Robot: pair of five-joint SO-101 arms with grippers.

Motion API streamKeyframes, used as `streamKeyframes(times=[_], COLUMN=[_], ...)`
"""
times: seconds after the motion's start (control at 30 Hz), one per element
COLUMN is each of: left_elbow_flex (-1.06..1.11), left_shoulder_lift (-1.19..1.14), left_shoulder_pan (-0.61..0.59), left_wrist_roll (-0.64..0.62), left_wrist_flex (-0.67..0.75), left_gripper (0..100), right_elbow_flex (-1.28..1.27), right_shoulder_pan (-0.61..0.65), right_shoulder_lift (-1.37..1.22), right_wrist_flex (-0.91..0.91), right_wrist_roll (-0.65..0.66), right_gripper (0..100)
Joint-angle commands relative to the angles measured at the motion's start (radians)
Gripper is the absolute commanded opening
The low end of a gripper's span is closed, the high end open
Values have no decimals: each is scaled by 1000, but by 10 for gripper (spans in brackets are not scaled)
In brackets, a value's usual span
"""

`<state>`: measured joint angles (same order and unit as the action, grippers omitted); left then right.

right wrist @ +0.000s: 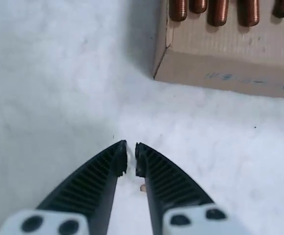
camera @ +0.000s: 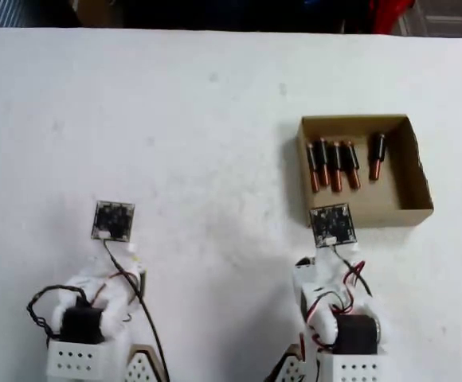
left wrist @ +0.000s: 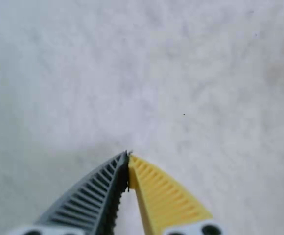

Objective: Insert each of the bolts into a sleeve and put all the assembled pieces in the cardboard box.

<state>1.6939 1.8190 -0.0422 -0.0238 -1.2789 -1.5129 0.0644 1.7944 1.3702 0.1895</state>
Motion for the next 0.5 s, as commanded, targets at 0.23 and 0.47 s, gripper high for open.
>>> streamKeyframes(times=[0.23, 0.47], left_elbow_flex=[0, 0], left_shoulder_lift=[5, 5], left_shoulder_pan=[12, 12], left_wrist_roll=[3, 3], left_wrist_flex=[-5, -5], left_gripper=[23, 23], right_elbow_flex=[-178, -178], right_shoulder_pan=[-12, -70], right_shoulder_lift=[7, 5], right_wrist_flex=[-148, -131], right_wrist_roll=[-71, -72], right_gripper=[16, 16])
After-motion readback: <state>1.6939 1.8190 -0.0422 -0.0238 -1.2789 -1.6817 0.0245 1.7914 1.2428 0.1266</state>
